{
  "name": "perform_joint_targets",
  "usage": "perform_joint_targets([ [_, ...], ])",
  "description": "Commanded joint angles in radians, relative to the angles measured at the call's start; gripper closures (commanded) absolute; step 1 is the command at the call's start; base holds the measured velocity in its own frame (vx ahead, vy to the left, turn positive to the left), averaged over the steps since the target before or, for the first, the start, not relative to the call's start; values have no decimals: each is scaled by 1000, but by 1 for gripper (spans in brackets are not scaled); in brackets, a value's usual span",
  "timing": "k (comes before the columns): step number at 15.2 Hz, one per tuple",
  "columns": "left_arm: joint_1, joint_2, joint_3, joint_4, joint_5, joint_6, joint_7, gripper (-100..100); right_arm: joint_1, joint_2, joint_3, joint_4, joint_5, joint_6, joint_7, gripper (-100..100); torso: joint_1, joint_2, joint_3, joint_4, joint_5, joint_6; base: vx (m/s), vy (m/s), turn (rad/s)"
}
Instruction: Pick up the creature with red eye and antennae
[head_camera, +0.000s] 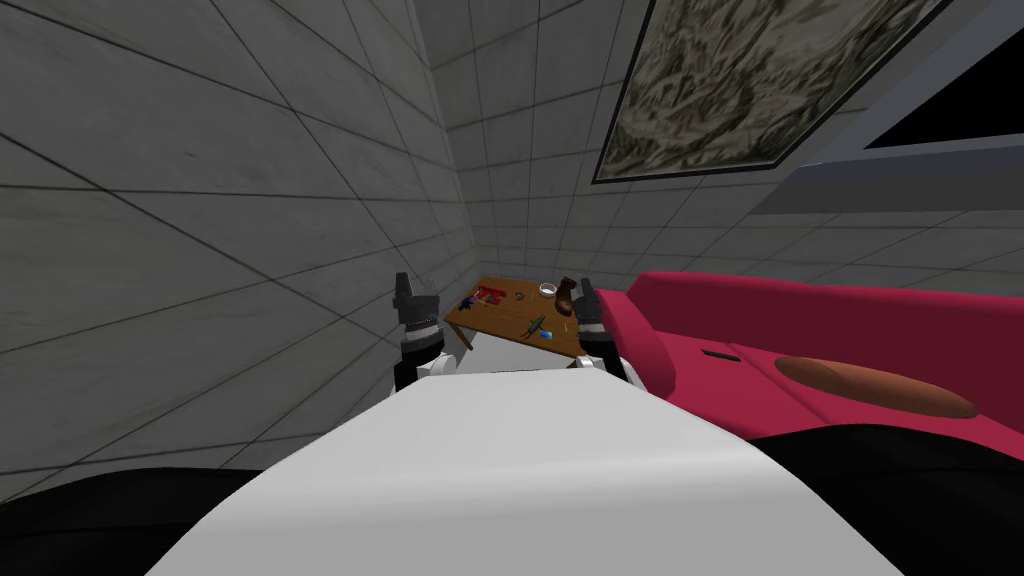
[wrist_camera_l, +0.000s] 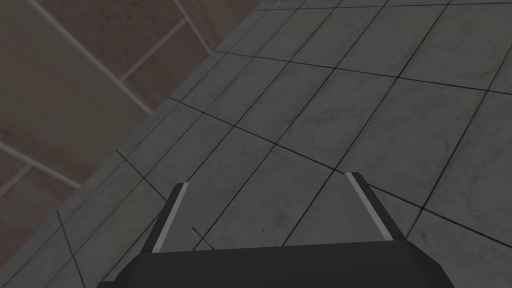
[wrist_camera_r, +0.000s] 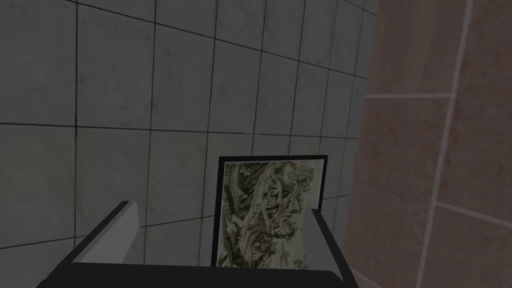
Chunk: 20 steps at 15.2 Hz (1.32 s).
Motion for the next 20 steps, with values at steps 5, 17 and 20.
perform_joint_targets([
  [5,0,0,0,0,0,0,0,0,-34,-96,-21,74,-53,59,-92,-100,2,-1,-1,0,0,0,24,52,-35],
  [17,0,0,0,0,0,0,0,0,-126,-210,-76,264,-194,219,-330,-100,3,-1,-1,0,1,0,25,68,-42],
  [20,0,0,0,0,0,0,0,0,-143,-223,-87,301,-222,250,-379,-100,2,-1,-1,0,0,0,24,56,-31],
])
